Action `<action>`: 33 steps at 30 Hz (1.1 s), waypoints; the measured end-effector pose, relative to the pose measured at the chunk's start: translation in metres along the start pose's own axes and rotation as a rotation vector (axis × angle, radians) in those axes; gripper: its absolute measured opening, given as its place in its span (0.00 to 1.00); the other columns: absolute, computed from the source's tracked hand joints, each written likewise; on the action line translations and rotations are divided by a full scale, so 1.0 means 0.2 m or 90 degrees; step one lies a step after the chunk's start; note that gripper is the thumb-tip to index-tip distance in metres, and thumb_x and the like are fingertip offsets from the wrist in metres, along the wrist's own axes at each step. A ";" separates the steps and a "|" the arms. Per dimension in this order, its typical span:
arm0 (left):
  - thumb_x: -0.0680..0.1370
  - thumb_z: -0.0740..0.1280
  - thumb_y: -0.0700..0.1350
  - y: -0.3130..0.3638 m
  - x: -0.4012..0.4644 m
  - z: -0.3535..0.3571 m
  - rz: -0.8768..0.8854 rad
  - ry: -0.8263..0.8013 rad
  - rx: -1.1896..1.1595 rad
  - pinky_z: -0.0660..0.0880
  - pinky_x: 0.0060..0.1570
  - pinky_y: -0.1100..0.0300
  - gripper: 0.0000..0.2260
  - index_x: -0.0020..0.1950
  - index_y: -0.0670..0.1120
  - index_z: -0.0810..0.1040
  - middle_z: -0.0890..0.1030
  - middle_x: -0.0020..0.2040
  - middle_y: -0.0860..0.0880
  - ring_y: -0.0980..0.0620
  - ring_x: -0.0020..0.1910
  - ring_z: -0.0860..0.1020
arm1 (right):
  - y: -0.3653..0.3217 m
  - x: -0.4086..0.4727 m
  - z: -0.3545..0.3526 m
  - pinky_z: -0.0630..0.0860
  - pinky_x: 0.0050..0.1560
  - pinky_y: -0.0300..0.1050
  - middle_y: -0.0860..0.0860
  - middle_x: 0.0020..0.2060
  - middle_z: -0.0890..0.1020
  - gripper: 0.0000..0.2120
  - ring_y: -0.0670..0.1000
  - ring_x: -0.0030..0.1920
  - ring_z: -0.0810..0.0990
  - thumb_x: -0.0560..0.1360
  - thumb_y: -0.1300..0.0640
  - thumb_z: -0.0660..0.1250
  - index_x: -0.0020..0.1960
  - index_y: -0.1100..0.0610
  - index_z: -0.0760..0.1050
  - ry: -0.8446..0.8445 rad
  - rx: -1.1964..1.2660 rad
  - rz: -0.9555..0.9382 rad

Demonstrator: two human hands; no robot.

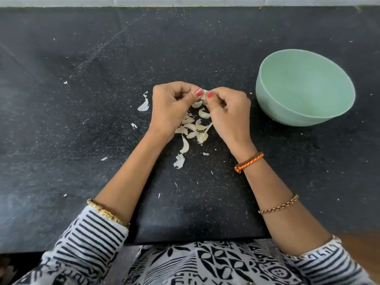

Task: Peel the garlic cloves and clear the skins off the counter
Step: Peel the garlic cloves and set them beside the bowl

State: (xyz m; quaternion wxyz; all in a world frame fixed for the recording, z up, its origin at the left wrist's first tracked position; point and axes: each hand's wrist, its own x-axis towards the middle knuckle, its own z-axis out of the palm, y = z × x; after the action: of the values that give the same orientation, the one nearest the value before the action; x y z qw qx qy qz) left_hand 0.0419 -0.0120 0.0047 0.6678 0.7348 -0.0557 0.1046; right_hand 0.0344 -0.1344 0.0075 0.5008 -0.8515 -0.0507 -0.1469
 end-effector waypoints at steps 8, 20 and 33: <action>0.72 0.70 0.36 0.02 -0.01 0.04 0.014 -0.006 -0.024 0.74 0.40 0.62 0.07 0.38 0.48 0.80 0.81 0.32 0.56 0.53 0.35 0.75 | -0.01 0.03 0.01 0.62 0.31 0.38 0.46 0.23 0.67 0.19 0.42 0.26 0.64 0.78 0.60 0.58 0.31 0.67 0.69 0.030 0.094 0.103; 0.75 0.67 0.36 0.01 0.03 -0.08 0.045 0.037 0.342 0.67 0.37 0.77 0.05 0.47 0.40 0.84 0.79 0.38 0.51 0.61 0.31 0.73 | 0.03 0.01 -0.03 0.71 0.32 0.46 0.54 0.25 0.77 0.11 0.51 0.26 0.71 0.73 0.59 0.68 0.34 0.63 0.80 0.028 -0.050 -0.004; 0.73 0.71 0.36 0.04 0.03 -0.08 0.044 0.055 0.198 0.70 0.35 0.73 0.07 0.44 0.49 0.81 0.79 0.33 0.55 0.66 0.29 0.75 | -0.02 0.00 -0.02 0.74 0.47 0.32 0.47 0.45 0.83 0.10 0.38 0.41 0.77 0.74 0.61 0.67 0.55 0.56 0.81 -0.069 -0.020 0.000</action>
State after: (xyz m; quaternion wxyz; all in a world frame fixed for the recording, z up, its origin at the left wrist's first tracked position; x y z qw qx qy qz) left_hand 0.0440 0.0031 0.0144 0.5439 0.8218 -0.0348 0.1664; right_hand 0.0324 -0.1352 0.0134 0.4839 -0.8660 -0.0752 -0.1013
